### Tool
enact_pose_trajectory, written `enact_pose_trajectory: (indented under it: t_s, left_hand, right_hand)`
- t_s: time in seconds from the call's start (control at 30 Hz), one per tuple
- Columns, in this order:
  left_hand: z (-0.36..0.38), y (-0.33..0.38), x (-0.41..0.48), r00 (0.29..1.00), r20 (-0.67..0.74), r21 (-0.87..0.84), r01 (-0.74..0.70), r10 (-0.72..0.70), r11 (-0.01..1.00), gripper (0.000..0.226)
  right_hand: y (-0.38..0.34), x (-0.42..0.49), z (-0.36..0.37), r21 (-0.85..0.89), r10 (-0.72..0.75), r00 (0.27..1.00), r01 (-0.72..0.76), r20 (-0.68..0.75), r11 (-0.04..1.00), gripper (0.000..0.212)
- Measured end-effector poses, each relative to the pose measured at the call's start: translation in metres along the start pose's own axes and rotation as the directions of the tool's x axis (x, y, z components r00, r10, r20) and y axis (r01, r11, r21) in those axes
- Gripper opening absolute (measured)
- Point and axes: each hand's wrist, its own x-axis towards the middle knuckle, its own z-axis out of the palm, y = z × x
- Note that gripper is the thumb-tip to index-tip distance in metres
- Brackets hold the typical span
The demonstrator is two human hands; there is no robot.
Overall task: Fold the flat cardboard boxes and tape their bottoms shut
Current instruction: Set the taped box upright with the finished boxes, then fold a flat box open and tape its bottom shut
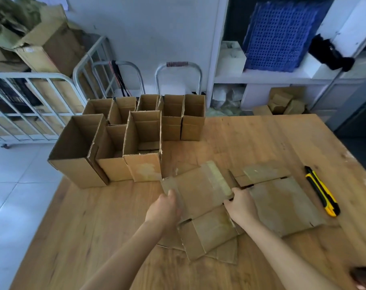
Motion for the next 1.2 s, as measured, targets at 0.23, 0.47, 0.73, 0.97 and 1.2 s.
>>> enact_pose_trajectory:
  t_s: [0.23,0.47,0.73,0.97,1.2]
  left_hand:
    - [-0.002,0.024,-0.035,0.994,-0.113,-0.065,-0.017,0.009,0.998,0.016]
    - [0.001,0.055,-0.097,0.974,-0.210,-0.049,0.082,-0.091,0.995,0.029]
    - [0.018,0.113,-0.171,0.910,-0.395,-0.270,0.013,-0.123,0.963,0.047]
    - [0.037,0.160,-0.222,0.846,-0.518,-0.483,-0.170,-0.124,0.859,0.044]
    - [0.047,0.169,-0.231,0.893,-0.443,-0.368,-0.097,-0.082,0.925,0.019]
  right_hand:
    - [0.007,-0.033,-0.026,0.492,-0.009,1.000,0.012,-0.009,0.870,0.032]
    - [0.035,-0.074,-0.081,0.532,-0.269,0.961,0.257,-0.057,0.807,0.008]
    - [0.089,-0.115,-0.141,0.224,-0.624,0.777,0.625,-0.083,0.748,0.017]
    - [0.137,-0.149,-0.148,-0.176,-0.775,0.620,0.782,0.123,0.597,0.028]
    - [0.174,-0.167,-0.143,-0.234,-0.845,0.515,0.847,0.143,0.476,0.031]
